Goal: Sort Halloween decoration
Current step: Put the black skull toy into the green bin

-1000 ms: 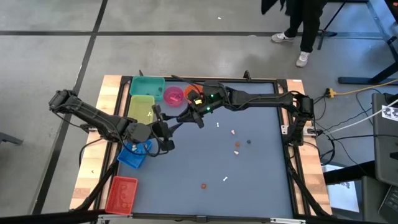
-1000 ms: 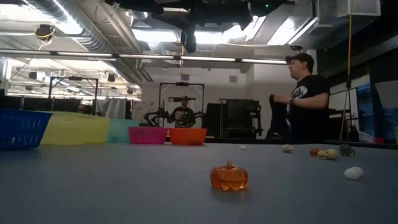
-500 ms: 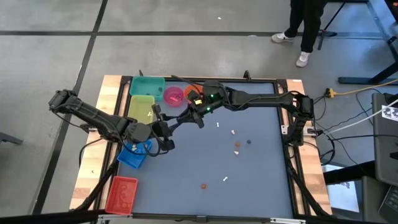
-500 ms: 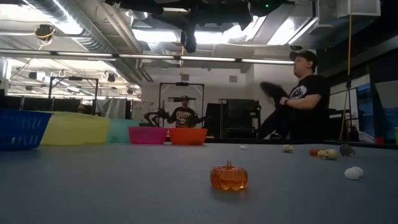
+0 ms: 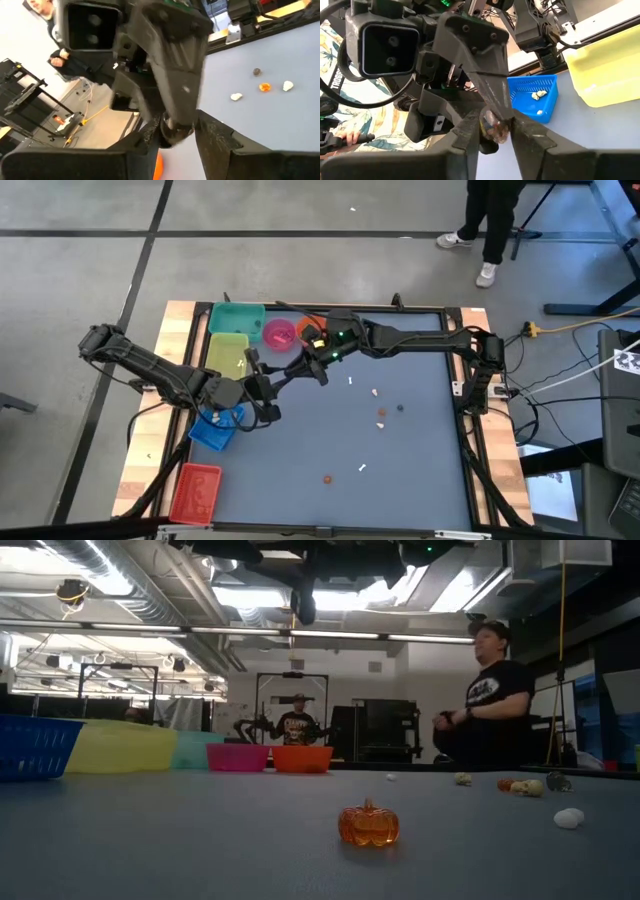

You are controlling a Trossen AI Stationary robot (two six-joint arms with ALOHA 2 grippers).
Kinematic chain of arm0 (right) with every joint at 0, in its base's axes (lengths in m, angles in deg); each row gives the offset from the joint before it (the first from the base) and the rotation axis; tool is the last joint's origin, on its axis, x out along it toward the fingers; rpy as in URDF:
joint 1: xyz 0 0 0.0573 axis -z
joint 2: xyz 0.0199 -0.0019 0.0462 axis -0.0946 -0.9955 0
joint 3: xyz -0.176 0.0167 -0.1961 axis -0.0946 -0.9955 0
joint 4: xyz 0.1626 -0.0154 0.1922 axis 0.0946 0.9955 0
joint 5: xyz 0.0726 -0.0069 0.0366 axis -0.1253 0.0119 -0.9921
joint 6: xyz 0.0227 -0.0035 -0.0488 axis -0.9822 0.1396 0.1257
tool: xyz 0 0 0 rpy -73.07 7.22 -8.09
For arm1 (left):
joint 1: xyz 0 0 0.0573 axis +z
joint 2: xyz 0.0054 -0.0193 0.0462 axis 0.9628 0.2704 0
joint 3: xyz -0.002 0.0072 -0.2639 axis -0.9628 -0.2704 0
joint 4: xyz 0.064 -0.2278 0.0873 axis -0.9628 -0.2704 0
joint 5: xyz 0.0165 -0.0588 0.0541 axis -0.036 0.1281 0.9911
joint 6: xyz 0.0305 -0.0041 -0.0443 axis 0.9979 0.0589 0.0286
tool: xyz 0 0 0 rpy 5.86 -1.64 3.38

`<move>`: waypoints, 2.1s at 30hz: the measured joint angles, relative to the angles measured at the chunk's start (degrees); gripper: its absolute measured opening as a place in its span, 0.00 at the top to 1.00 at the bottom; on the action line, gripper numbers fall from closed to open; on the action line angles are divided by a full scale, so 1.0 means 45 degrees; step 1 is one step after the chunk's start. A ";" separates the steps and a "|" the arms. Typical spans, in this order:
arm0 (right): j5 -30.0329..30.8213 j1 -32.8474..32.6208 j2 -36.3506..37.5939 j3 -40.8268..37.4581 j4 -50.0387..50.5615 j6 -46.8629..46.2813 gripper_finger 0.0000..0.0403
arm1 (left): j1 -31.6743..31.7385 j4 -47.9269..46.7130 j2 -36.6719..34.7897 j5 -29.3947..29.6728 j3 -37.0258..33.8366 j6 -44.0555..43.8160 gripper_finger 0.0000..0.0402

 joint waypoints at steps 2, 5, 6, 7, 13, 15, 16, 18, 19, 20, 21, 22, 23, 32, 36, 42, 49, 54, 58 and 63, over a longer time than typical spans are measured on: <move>-0.0010 0.0000 0.0003 0.0000 -0.0059 0.0000 0.66 | 0.0000 -0.0055 0.0014 -0.0047 0.0000 0.0000 0.74; 0.0004 0.0014 0.0000 0.0000 -0.0025 -0.0005 0.58 | -0.0005 -0.0045 0.0010 -0.0038 0.0000 0.0000 0.74; 0.0000 0.0029 0.0002 0.0000 -0.0025 0.0000 0.56 | -0.0005 -0.0043 0.0011 -0.0036 0.0000 -0.0005 0.74; 0.0000 0.0029 0.0002 0.0000 -0.0027 -0.0002 0.54 | -0.0005 -0.0047 0.0010 -0.0035 0.0000 -0.0005 0.74; -0.0346 0.0276 0.0004 0.0000 0.0004 -0.0003 0.48 | -0.0005 -0.0023 0.0010 0.0005 0.0000 -0.0023 0.74; -0.0891 0.0443 0.0005 0.0000 0.0026 -0.0005 0.47 | -0.0005 -0.0014 0.0010 0.0023 0.0000 -0.0125 0.74; -0.1263 0.0553 0.0005 0.0000 0.0045 -0.0005 0.47 | -0.0005 -0.0043 0.0010 0.0023 0.0000 -0.0320 0.74; -0.2182 0.0795 0.0002 0.0000 0.0044 -0.0227 0.47 | -0.0015 -0.0256 0.0010 -0.0058 0.0000 -0.1046 0.74; -0.2690 0.0918 0.0003 0.0000 0.0039 -0.0470 0.47 | -0.0043 -0.0401 0.0010 -0.0143 0.0000 -0.1504 0.74; -0.3190 0.1032 0.0001 0.0000 0.0046 -0.0642 0.47 | -0.0083 -0.0552 0.0010 -0.0165 0.0000 -0.2030 0.74; -0.3644 0.1123 0.0000 0.0000 0.0081 -0.0832 0.47 | -0.0125 -0.0706 0.0010 -0.0167 0.0000 -0.2565 0.74; -0.4036 0.1180 0.0000 0.0000 0.0149 -0.0896 0.47 | -0.0156 -0.0848 0.0010 -0.0172 0.0000 -0.3079 0.74; -0.4334 0.1251 0.0002 0.0000 0.0301 -0.0902 0.47 | -0.0162 -0.1016 0.0010 -0.0179 0.0000 -0.3577 0.74; -0.6148 0.1553 0.0031 0.0000 0.1299 -0.0860 0.47 | 0.0523 -0.1948 -0.0049 -0.2618 0.0000 -0.6117 0.74; -0.6461 0.1559 0.0449 0.0000 0.1665 -0.0407 0.47 | 0.1294 -0.3306 -0.0044 -0.4960 0.0000 -0.8012 0.74; -0.6091 0.1537 0.1418 0.0000 0.2867 0.0935 0.47 | 0.2299 -0.6889 -0.0044 -0.8086 0.0000 -1.0179 0.74; -0.3982 0.1540 0.2242 0.0000 0.5293 0.3010 0.47 | 0.3191 -1.0359 -0.0039 -0.9915 0.0000 -1.1476 0.74; -0.2528 0.1535 0.2273 0.0000 0.6570 0.3789 0.47 | 0.3675 -1.0782 -0.0039 -1.0283 0.0000 -1.1497 0.71; -0.1810 0.1520 0.2273 -0.0049 0.7402 0.4234 0.47 | 0.3860 -1.0682 0.0183 -1.0473 0.0000 -1.1564 0.63; -0.1644 0.1520 0.2273 -0.0049 0.7799 0.4754 0.47 | 0.3857 -1.0507 0.0953 -1.0493 0.0000 -1.1765 0.57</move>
